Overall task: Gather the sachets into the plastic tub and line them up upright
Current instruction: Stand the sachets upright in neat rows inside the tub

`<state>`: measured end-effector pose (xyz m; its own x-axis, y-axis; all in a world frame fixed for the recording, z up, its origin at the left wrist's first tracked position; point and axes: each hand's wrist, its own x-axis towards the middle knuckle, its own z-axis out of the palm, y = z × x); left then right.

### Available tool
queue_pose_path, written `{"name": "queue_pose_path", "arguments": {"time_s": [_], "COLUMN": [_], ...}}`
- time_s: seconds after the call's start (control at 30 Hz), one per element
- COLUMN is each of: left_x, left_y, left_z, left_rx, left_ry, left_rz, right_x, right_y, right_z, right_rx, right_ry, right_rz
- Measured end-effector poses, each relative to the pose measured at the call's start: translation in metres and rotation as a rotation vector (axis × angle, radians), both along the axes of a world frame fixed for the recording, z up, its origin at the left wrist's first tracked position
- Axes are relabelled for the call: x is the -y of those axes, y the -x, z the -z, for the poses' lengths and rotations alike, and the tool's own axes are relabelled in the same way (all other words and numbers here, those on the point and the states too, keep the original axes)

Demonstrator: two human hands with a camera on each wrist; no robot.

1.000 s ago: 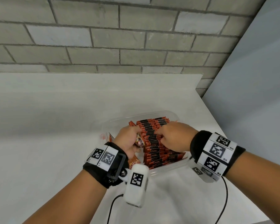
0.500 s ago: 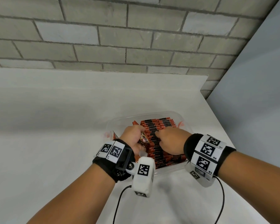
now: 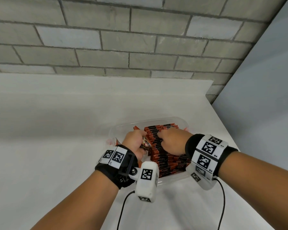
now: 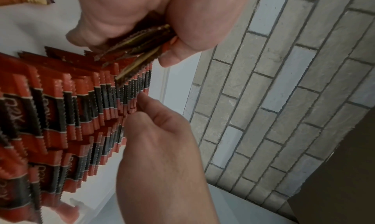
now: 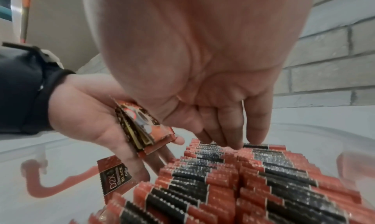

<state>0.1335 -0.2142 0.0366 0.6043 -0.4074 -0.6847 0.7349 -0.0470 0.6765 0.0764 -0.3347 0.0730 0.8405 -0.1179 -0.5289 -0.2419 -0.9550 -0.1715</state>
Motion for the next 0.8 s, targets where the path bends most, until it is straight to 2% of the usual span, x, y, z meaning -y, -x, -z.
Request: {"name": "queue_pose_path", "arguments": {"time_s": [0.23,0.43,0.6,0.8], "left_x": [0.007,0.01,0.009,0.001], "left_y": [-0.004,-0.008,-0.015,-0.012], "left_z": [-0.001,-0.004,-0.003,-0.004], "left_rx": [-0.032,-0.044,-0.053,-0.037], "left_ry": [0.03,0.032,0.04,0.064], "left_rz": [-0.038,-0.065,-0.072,-0.065], "right_x": [0.003,-0.001,0.002,0.0], "right_y": [-0.013,-0.023,-0.031,-0.032], "right_z": [0.001,0.0,-0.001,0.0], "right_rx": [-0.044,-0.097,-0.04,-0.06], "right_ry": [-0.026,0.039,0.02,0.016], "right_rz": [-0.007,-0.029,-0.007,-0.019]}}
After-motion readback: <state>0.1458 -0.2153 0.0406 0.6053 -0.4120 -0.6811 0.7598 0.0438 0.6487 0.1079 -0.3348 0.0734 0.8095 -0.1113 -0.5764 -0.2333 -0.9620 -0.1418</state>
